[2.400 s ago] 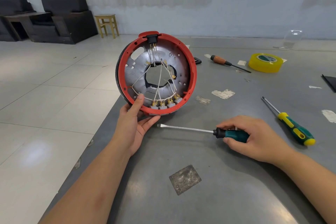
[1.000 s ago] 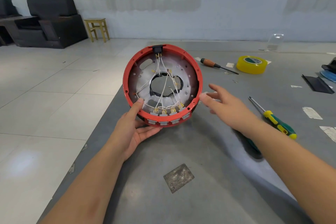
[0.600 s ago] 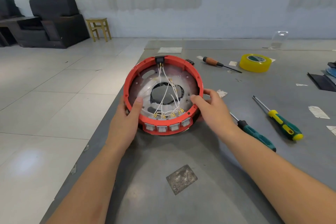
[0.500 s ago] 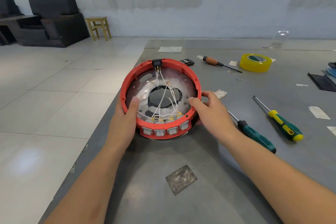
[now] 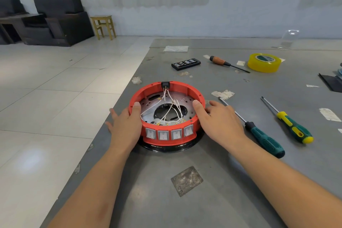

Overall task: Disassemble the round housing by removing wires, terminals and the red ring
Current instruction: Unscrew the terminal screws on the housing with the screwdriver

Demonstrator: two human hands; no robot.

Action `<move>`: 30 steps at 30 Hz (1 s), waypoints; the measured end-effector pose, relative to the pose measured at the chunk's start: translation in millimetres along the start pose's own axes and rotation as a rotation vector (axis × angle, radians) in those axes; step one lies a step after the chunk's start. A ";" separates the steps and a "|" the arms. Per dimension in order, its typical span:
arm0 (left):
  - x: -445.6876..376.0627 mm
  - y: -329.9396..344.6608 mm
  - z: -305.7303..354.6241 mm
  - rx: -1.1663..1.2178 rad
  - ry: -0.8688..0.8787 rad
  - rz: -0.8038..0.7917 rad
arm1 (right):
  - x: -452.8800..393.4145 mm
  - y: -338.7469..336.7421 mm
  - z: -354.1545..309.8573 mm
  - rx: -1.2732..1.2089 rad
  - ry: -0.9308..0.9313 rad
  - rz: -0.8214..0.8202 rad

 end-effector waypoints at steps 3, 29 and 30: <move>2.4 -3.8 3.3 0.020 0.092 0.083 | -2.1 -6.0 -5.4 -0.031 -0.100 0.141; 20.9 7.3 30.3 -0.491 0.664 -0.050 | -15.7 -13.2 -46.5 0.026 -0.239 -0.005; 21.1 7.2 30.2 -0.490 0.662 -0.050 | -15.3 -13.3 -47.1 0.009 -0.278 0.009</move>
Point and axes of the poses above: each hand's wrist, its own x-axis away from the middle knuckle, its own y-axis out of the palm, z = x × y, the point moved 3 cm from there along -x, towards the middle knuckle, and after that the axes turned 5 degrees about -z, right-handed, at the moved point
